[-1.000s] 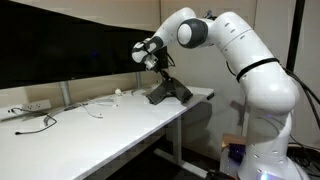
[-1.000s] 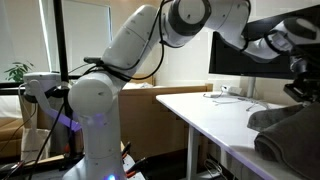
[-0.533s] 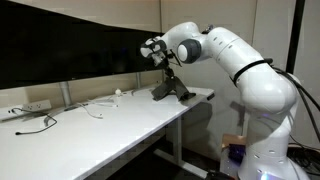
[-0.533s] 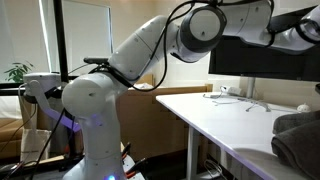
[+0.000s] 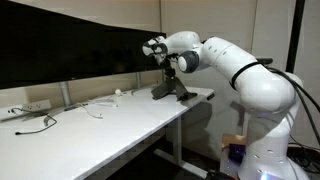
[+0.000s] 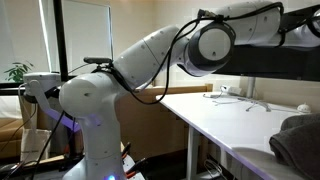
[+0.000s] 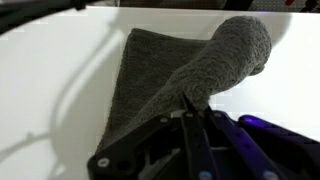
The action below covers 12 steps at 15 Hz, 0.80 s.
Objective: Slide the grey towel across the table.
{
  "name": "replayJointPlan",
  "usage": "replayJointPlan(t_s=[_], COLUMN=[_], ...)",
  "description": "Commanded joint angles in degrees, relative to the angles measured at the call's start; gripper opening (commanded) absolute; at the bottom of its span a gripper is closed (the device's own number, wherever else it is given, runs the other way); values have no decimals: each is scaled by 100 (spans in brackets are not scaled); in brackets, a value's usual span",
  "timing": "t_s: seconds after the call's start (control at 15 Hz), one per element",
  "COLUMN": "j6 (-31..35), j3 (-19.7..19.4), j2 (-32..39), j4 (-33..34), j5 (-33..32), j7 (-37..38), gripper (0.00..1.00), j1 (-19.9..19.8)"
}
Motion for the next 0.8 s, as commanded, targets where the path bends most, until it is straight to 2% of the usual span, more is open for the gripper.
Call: replayJointPlan(t_s=[0.0,0.27,0.73], j6=[-475,-737,-449], j3=[-20,-126,-299], j2=[256,384,518], j4=[508,673,793], j5=[-177,-588,-1170], j7=[-36,-548,-1887], gripper=[5,5,5], j1=[-17,57,121])
